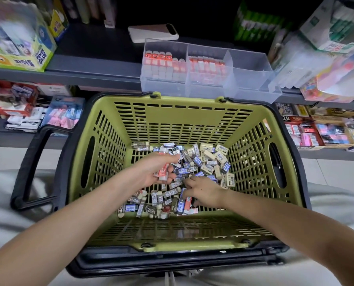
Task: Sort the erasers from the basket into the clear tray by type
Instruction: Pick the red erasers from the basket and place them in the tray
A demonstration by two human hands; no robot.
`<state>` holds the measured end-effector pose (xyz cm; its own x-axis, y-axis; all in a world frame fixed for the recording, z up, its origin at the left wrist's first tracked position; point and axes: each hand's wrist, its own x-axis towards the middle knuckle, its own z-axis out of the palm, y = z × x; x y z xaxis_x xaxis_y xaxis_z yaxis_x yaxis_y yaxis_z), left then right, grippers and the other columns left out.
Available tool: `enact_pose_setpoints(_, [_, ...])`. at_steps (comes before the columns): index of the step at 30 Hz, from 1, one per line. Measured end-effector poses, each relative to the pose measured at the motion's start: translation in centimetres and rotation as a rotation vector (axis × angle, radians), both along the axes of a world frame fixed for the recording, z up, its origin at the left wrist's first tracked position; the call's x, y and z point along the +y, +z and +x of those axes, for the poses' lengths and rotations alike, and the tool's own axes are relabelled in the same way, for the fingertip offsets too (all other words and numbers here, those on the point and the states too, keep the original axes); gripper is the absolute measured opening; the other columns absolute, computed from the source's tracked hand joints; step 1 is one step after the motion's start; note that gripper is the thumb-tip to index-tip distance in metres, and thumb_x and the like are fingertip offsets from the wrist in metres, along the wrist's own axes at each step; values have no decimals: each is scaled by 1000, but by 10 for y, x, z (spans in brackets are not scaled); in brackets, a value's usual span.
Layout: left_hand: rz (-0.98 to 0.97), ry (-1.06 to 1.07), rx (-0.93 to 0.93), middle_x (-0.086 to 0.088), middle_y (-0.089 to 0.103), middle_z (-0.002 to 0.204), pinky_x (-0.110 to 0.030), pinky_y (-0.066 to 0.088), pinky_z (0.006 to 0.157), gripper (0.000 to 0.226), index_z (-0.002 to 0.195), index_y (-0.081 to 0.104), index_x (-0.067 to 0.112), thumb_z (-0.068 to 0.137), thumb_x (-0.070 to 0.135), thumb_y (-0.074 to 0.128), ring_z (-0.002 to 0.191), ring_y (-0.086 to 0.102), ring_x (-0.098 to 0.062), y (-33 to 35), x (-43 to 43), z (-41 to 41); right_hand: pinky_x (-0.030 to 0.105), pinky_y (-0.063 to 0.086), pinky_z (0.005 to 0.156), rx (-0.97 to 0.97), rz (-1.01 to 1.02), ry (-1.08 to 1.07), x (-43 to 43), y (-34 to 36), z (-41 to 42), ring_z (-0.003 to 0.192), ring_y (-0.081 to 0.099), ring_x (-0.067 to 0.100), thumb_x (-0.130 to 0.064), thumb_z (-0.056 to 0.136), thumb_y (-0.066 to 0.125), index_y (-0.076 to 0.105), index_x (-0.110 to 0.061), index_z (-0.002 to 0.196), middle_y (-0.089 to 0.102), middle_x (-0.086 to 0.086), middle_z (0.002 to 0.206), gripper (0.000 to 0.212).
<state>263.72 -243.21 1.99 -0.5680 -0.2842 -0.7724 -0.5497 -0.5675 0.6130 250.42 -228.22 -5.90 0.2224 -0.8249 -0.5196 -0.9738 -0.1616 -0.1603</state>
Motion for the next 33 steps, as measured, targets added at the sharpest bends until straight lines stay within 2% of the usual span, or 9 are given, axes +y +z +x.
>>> enact_pose_setpoints(4, [-27,5,-41,2,57,57,-23,55,52,30,102,59,3,83,22,70,48,56,-9,-9,2,2,31,44,77,-208,-36,-310,-6,0,0,95,53,17,-34,85,65,65,-17,102,56,1,103,24])
enact_pose_setpoints(7, [-120,-22,-97,3,54,75,-19,55,57,40,92,58,4,75,37,74,64,52,-7,-13,9,1,25,46,62,-767,15,-903,-7,17,6,64,52,8,-25,81,71,65,-10,86,60,-1,76,17])
enact_pose_setpoints(10, [-121,-63,-52,-3,62,88,-25,55,69,66,101,58,-4,61,46,77,80,57,-15,-16,17,0,20,48,53,-1196,58,-1195,-13,36,18,56,55,7,-14,78,72,65,-11,85,62,1,71,9])
enact_pose_setpoints(14, [-100,-63,64,-4,68,71,-36,51,80,28,82,67,6,72,31,77,75,62,-20,-18,24,0,25,55,63,-1421,141,-1228,-20,53,19,64,62,14,-12,74,72,71,-11,86,67,6,75,12])
enact_pose_setpoints(16, [-143,0,28,-5,66,75,-36,50,81,15,82,64,9,82,22,71,76,61,-20,-20,22,0,24,55,65,-1338,279,-1221,-15,53,8,70,64,17,-13,78,69,71,-9,89,69,9,81,12])
enact_pose_setpoints(21, [-104,78,-67,-5,62,77,-20,46,51,20,92,58,8,79,14,72,61,57,-13,-18,10,3,23,56,69,-405,469,-813,8,14,3,70,63,14,-12,86,65,68,1,101,70,16,101,20])
enact_pose_setpoints(25, [-26,97,-14,0,59,68,-19,42,49,30,96,57,8,73,13,76,50,51,-8,-12,1,2,21,55,67,-303,391,-740,7,-10,22,70,66,12,-18,80,72,71,-3,94,72,10,94,20])
enact_pose_setpoints(28, [59,134,47,0,63,59,-19,46,47,35,95,56,5,67,9,78,49,56,-10,-7,-3,0,15,50,49,-387,327,-751,8,-20,27,62,64,12,-16,77,75,68,-6,88,71,8,89,17])
enact_pose_setpoints(33, [58,152,121,-2,69,60,-19,49,47,49,98,58,3,55,12,80,50,63,-11,0,-5,-1,27,48,68,-172,66,-435,10,-27,21,83,62,20,-24,79,73,61,-13,87,66,2,89,17])
